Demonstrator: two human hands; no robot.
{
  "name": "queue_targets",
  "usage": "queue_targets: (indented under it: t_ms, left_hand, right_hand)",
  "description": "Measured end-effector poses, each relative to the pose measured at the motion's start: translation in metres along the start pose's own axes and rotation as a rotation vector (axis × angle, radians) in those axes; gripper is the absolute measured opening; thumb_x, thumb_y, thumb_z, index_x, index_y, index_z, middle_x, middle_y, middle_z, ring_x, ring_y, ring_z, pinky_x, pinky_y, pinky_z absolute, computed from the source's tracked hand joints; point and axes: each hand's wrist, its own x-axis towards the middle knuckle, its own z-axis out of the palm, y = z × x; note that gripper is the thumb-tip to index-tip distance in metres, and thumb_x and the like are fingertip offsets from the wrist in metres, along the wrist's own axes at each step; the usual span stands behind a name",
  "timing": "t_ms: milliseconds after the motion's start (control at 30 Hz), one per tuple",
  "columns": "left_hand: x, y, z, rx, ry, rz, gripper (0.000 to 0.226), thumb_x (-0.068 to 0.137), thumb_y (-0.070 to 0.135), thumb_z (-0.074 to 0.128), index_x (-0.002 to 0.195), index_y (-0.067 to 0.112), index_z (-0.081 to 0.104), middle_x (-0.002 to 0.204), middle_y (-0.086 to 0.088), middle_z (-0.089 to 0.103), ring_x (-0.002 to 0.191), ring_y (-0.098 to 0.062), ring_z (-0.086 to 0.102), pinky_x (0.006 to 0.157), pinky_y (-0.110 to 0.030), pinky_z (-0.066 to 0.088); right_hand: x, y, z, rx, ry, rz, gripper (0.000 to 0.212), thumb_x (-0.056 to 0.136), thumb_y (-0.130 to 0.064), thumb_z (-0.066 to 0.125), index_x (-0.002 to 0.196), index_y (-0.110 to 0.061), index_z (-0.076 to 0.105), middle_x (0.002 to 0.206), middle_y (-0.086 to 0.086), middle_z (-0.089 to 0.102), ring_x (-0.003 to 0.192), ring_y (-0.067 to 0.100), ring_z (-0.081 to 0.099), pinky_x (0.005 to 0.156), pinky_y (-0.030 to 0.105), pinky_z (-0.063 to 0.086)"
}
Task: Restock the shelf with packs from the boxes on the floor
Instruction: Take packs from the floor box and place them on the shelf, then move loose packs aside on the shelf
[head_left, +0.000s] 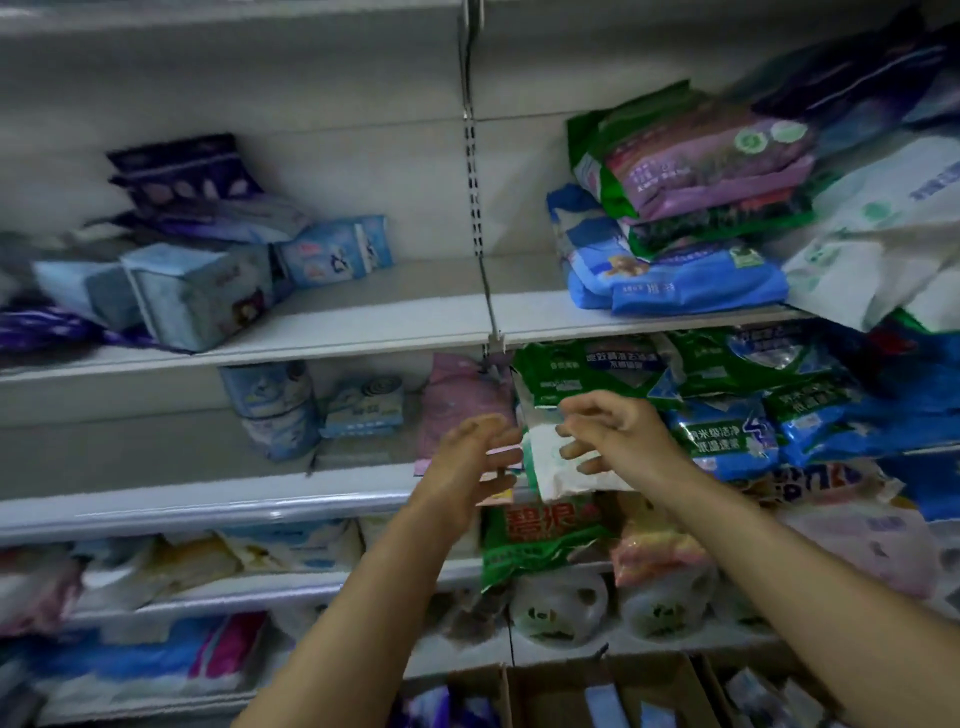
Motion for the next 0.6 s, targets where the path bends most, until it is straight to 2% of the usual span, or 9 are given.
queue_targets:
  t_ms: [100, 200, 267, 367, 467, 533, 600]
  left_hand:
    - [-0.003, 0.013, -0.021, -0.014, 0.076, 0.045, 0.011, 0.099, 0.023, 0.055, 0.104, 0.017, 0.063, 0.108, -0.005, 0.071, 0.101, -0.021, 0.066, 0.09, -0.041, 0.053]
    - [-0.007, 0.029, -0.049, -0.065, 0.169, 0.129, 0.01, 0.099, 0.023, 0.056, 0.102, 0.016, 0.063, 0.102, -0.003, 0.071, 0.092, -0.018, 0.068, 0.076, -0.033, 0.055]
    - [-0.01, 0.043, -0.066, -0.088, 0.225, 0.202, 0.007, 0.098, 0.02, 0.056, 0.099, 0.017, 0.062, 0.095, -0.001, 0.07, 0.084, -0.015, 0.066, 0.07, -0.029, 0.053]
    - [-0.011, 0.065, -0.099, -0.116, 0.333, 0.306, 0.006, 0.096, 0.013, 0.06, 0.099, 0.018, 0.063, 0.097, -0.004, 0.07, 0.09, -0.019, 0.066, 0.077, -0.034, 0.052]
    - [-0.009, 0.09, -0.14, -0.103, 0.429, 0.423, 0.015, 0.093, 0.009, 0.064, 0.105, 0.019, 0.061, 0.102, -0.006, 0.067, 0.093, -0.02, 0.064, 0.077, -0.032, 0.053]
    - [-0.007, 0.108, -0.17, -0.028, 0.527, 0.516, 0.025, 0.09, 0.006, 0.067, 0.112, 0.016, 0.06, 0.103, -0.005, 0.066, 0.095, -0.02, 0.063, 0.078, -0.031, 0.053]
    - [-0.001, 0.129, -0.201, 0.08, 0.625, 0.646, 0.033, 0.087, 0.005, 0.069, 0.116, 0.015, 0.058, 0.106, -0.004, 0.065, 0.1, -0.02, 0.061, 0.085, -0.03, 0.052]
  right_hand:
    - [0.009, -0.016, 0.016, 0.0, -0.042, -0.058, 0.016, 0.094, -0.009, 0.057, 0.098, -0.022, 0.066, 0.096, 0.013, 0.071, 0.08, 0.023, 0.069, 0.065, 0.031, 0.056]
    - [0.022, -0.033, 0.036, 0.013, -0.097, -0.098, 0.015, 0.094, -0.008, 0.058, 0.099, -0.019, 0.067, 0.095, 0.014, 0.071, 0.076, 0.019, 0.069, 0.062, 0.027, 0.055]
    - [0.033, -0.045, 0.049, 0.026, -0.129, -0.125, 0.015, 0.094, -0.007, 0.058, 0.098, -0.019, 0.068, 0.095, 0.012, 0.071, 0.075, 0.018, 0.068, 0.064, 0.03, 0.055]
    - [0.05, -0.063, 0.072, 0.038, -0.178, -0.155, 0.015, 0.094, -0.007, 0.058, 0.099, -0.017, 0.068, 0.096, 0.012, 0.071, 0.078, 0.021, 0.069, 0.067, 0.034, 0.056]
    - [0.069, -0.083, 0.105, 0.051, -0.217, -0.206, 0.015, 0.094, -0.007, 0.059, 0.1, -0.018, 0.067, 0.096, 0.012, 0.071, 0.079, 0.022, 0.07, 0.07, 0.036, 0.057]
    - [0.083, -0.099, 0.134, 0.07, -0.23, -0.229, 0.015, 0.093, -0.008, 0.06, 0.102, -0.018, 0.066, 0.097, 0.014, 0.07, 0.076, 0.021, 0.069, 0.066, 0.033, 0.057]
    - [0.101, -0.116, 0.163, 0.102, -0.227, -0.233, 0.014, 0.092, -0.008, 0.061, 0.103, -0.016, 0.065, 0.1, 0.017, 0.069, 0.074, 0.02, 0.068, 0.062, 0.031, 0.055]
